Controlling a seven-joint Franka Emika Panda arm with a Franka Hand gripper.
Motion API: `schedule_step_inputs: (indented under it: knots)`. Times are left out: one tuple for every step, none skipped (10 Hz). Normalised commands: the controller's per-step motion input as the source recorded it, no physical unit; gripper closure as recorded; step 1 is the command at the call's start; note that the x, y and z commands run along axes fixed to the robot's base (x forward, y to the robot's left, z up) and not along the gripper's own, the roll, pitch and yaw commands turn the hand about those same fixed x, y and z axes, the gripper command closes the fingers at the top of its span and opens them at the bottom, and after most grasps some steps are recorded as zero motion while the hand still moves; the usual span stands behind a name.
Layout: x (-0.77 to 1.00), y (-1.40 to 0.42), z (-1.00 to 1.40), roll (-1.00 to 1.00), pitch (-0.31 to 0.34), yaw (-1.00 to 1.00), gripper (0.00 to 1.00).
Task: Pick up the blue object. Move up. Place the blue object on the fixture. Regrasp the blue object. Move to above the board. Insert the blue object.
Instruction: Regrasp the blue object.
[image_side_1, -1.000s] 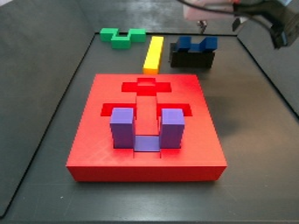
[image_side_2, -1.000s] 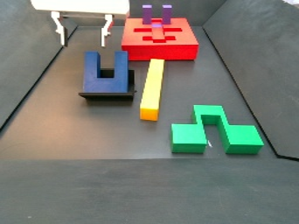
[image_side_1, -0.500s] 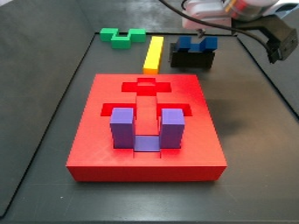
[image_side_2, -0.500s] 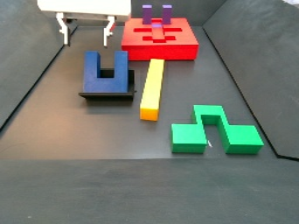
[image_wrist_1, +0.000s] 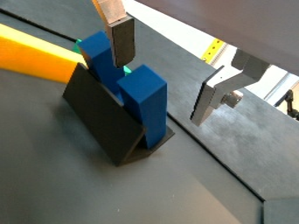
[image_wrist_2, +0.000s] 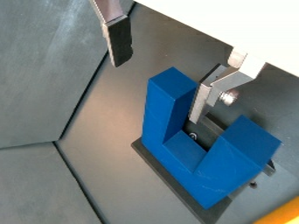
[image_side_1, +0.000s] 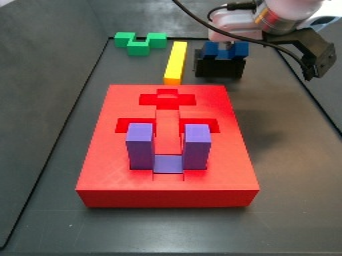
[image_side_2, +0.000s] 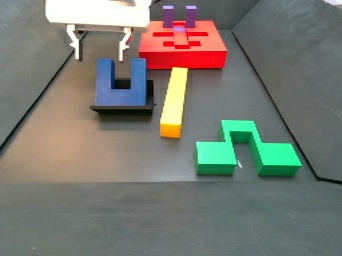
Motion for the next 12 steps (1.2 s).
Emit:
schedule_step_inputs:
  knots:
    - [0.15, 0.03, -0.14, 0.09, 0.0, 0.01, 0.0]
    - [0.13, 0.06, -0.2, 0.14, 0.0, 0.0, 0.0]
    - [0.1, 0.05, -0.22, 0.18, 0.0, 0.0, 0.0]
    - [0.06, 0.05, -0.22, 0.2, 0.0, 0.0, 0.0]
    - [0.01, 0.07, -0.18, 0.36, 0.063, 0.0, 0.0]
    - [0.0, 0.06, -0.17, 0.4, 0.071, 0.0, 0.0]
    - [0.0, 0.04, -0.14, 0.36, 0.066, 0.0, 0.0]
    - [0.0, 0.0, -0.09, 0.25, 0.051, 0.0, 0.0]
    - [0.0, 0.0, -0.05, 0.27, 0.069, 0.0, 0.0]
    - [0.0, 0.0, 0.0, 0.02, 0.0, 0.0, 0.0]
    - [0.0, 0.0, 0.0, 0.01, 0.0, 0.0, 0.0]
    - [0.0, 0.0, 0.0, 0.0, 0.0, 0.0, 0.0]
